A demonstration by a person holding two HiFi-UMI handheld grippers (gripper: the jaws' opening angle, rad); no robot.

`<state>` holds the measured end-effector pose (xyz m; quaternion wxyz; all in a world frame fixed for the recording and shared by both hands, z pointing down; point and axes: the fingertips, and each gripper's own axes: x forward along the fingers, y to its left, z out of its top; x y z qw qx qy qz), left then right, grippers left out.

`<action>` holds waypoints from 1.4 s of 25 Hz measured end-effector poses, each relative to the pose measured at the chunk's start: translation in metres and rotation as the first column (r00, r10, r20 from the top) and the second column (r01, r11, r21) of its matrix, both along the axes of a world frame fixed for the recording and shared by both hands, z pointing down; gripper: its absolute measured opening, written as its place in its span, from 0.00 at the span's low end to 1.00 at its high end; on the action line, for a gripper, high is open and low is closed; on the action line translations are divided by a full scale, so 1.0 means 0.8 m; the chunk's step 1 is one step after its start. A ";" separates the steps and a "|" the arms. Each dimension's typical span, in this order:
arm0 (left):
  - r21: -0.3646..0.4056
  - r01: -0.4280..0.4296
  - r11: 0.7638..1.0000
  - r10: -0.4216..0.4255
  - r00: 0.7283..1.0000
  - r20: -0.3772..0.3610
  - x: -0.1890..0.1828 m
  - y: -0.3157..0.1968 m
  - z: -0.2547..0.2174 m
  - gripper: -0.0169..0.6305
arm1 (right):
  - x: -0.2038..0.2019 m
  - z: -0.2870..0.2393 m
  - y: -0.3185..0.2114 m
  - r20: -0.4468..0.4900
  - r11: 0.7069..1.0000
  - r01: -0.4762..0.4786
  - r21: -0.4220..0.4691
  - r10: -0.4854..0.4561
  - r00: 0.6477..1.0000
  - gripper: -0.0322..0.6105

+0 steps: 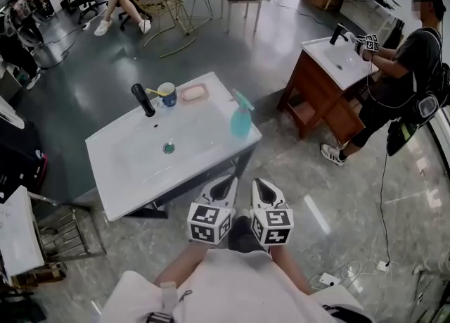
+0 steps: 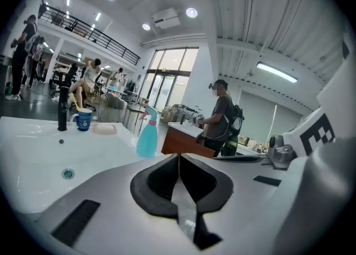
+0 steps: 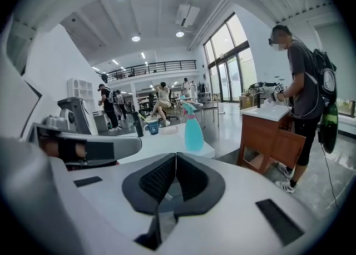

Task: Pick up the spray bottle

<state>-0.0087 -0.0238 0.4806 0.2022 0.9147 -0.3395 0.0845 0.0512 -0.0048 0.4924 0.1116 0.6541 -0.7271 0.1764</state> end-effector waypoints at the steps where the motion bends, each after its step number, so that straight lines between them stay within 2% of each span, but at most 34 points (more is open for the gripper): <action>1: -0.007 0.004 1.000 -0.004 1.000 0.009 0.002 -0.004 0.004 0.07 | 0.002 0.002 -0.005 0.000 1.000 0.003 -0.001 -0.003 1.000 0.09; 13: -0.036 0.005 0.999 -0.004 0.999 0.036 0.048 -0.049 0.013 0.07 | 0.040 -0.001 -0.060 -0.002 0.999 0.046 0.011 -0.046 0.999 0.09; 19: -0.029 0.043 0.999 -0.042 0.998 0.038 0.065 -0.075 0.012 0.07 | 0.055 -0.007 -0.090 -0.006 0.995 0.089 0.033 -0.089 0.996 0.09; 35: -0.030 0.154 0.988 -0.151 0.986 0.076 0.096 -0.129 0.021 0.07 | 0.083 0.014 -0.149 0.007 0.967 0.255 0.000 -0.255 0.967 0.09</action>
